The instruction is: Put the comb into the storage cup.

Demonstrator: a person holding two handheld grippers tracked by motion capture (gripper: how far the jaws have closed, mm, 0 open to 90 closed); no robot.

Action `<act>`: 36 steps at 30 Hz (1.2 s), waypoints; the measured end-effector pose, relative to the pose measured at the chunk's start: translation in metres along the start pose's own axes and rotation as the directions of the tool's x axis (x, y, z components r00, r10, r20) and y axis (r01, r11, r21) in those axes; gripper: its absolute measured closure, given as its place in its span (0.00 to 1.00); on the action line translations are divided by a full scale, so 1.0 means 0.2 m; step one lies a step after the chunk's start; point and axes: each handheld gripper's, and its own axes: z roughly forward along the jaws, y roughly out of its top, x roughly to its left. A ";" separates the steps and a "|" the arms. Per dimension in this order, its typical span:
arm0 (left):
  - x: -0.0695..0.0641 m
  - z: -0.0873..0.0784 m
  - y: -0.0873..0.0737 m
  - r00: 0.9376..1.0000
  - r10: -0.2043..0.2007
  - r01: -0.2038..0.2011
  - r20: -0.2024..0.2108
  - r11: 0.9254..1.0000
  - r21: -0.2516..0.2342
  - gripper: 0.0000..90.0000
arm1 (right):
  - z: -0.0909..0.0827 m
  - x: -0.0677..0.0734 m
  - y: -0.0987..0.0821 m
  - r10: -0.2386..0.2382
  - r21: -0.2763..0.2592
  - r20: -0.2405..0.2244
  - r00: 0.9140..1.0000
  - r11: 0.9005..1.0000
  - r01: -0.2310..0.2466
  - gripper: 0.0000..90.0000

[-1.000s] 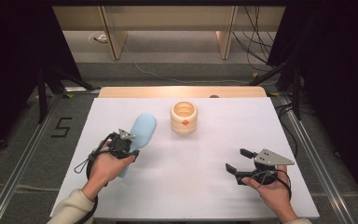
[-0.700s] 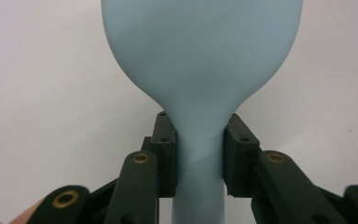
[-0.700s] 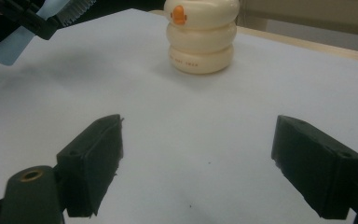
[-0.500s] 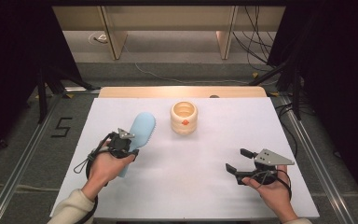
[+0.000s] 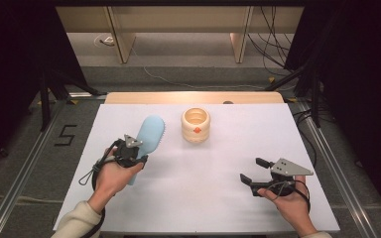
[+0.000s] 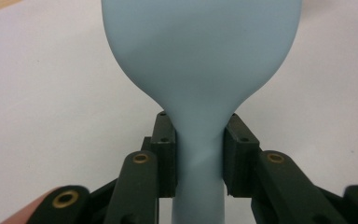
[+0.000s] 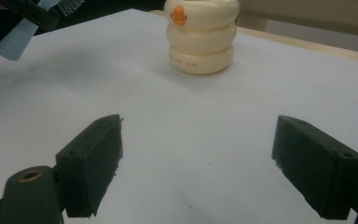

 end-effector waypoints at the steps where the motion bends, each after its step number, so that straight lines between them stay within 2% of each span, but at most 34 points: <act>1: 0.00 0.00 0.00 1.000 -0.002 0.002 0.000 1.000 -0.006 0.77 | 0.00 0.00 0.00 0.000 0.001 0.000 1.000 1.000 0.000 0.19; 8: 0.00 -0.01 0.01 1.000 -0.013 0.012 -0.021 0.999 -0.052 0.77 | 0.00 0.00 0.00 -0.001 -0.003 0.005 1.000 1.000 0.001 0.18; 21: -0.03 -0.01 0.02 0.999 -0.022 0.019 -0.036 0.995 -0.100 0.77 | 0.00 0.00 0.00 0.000 -0.008 0.024 1.000 1.000 0.000 0.17; 36: -0.05 -0.01 0.03 0.999 -0.025 0.020 -0.043 0.992 -0.122 0.77 | 0.01 0.01 0.01 -0.001 -0.009 0.025 1.000 1.000 0.001 0.17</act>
